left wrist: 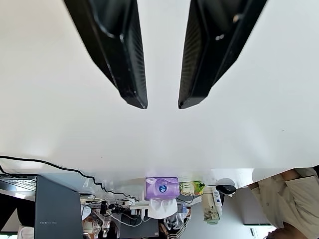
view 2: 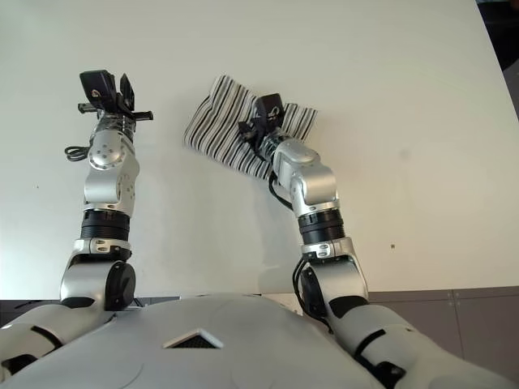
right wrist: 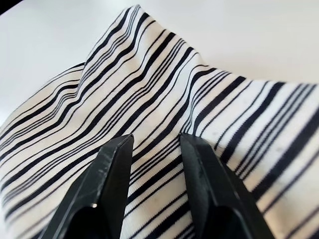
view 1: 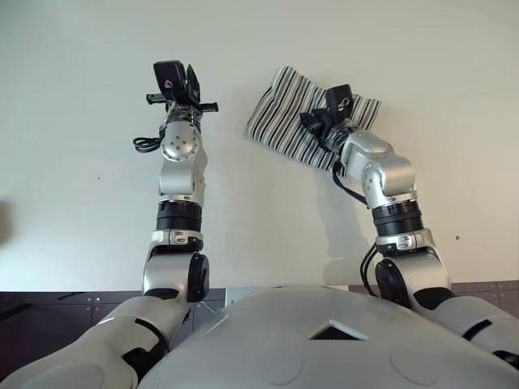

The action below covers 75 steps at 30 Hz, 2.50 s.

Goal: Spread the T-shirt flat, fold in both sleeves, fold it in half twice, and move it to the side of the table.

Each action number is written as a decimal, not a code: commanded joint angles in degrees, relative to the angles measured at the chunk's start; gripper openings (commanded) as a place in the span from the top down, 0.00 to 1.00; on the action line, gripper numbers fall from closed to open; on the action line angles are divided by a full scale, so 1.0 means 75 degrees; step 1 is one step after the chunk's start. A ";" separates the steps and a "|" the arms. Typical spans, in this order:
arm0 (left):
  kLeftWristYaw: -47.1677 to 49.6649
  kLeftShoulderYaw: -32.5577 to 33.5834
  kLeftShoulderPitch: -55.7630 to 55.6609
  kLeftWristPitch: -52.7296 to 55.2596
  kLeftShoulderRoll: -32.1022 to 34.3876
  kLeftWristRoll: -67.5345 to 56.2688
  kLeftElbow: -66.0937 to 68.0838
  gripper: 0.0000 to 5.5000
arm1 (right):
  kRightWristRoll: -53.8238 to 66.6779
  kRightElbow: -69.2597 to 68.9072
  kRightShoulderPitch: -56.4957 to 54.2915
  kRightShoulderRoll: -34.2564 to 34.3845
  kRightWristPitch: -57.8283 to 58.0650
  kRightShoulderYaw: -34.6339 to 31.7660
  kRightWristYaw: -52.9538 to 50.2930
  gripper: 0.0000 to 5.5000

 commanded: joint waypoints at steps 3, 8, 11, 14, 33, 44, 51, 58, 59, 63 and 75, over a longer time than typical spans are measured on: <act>0.0631 0.0496 -0.0805 -0.0044 -0.0010 -0.0005 0.0176 0.79 | 0.1077 0.5309 -0.2214 -0.2351 -0.2225 -0.3691 -0.3339 0.69; 0.0718 0.0481 -0.1348 -0.0122 -0.0436 -0.0103 0.0457 0.79 | 0.1167 0.6753 -0.2702 -0.2956 -0.3310 -0.4064 -0.2717 0.69; 0.0655 0.0508 -0.1855 -0.0209 -0.0630 -0.0194 0.0663 0.79 | 0.0770 0.6959 -0.3122 -0.3030 -0.4180 -0.3810 -0.2500 0.69; 0.0540 0.0692 -0.2347 -0.0210 -0.0672 -0.0435 0.0703 0.79 | 0.0149 0.6223 -0.3671 -0.2507 -0.4976 -0.3042 -0.2327 0.69; 0.0864 -0.0807 -0.2305 -0.0369 -0.1685 0.0972 -0.1607 0.43 | -0.2964 -0.0034 -0.2369 0.1218 -0.4469 0.1081 -0.3775 0.69; 0.1517 -0.0612 -0.2477 -0.1071 -0.1660 0.1498 -0.1611 0.38 | -0.3266 -0.0422 -0.2394 0.0834 -0.4745 0.1140 -0.3592 0.49; 0.1487 -0.0738 -0.2374 -0.0917 -0.1865 0.1571 -0.2121 0.38 | -0.3605 -0.0780 -0.2408 0.0745 -0.4845 0.1283 -0.3402 0.42; 0.1500 -0.0783 -0.2530 -0.0778 -0.2052 0.1621 -0.2455 0.38 | -0.3755 -0.0851 -0.2579 0.0817 -0.4979 0.1251 -0.3385 0.42; 0.1493 -0.0757 -0.2585 -0.0744 -0.2045 0.1611 -0.2540 0.38 | -0.3778 -0.0896 -0.2599 0.0824 -0.4987 0.1241 -0.3412 0.42; 0.1580 -0.0660 -0.2814 -0.0593 -0.2087 0.1588 -0.2750 0.38 | -0.3831 -0.1157 -0.2745 0.0806 -0.4888 0.1132 -0.3437 0.42; 0.1491 -0.0745 -0.2919 -0.0280 -0.2052 0.1559 -0.2967 0.38 | -0.3928 -0.1590 -0.2888 0.0828 -0.4467 0.0969 -0.3377 0.42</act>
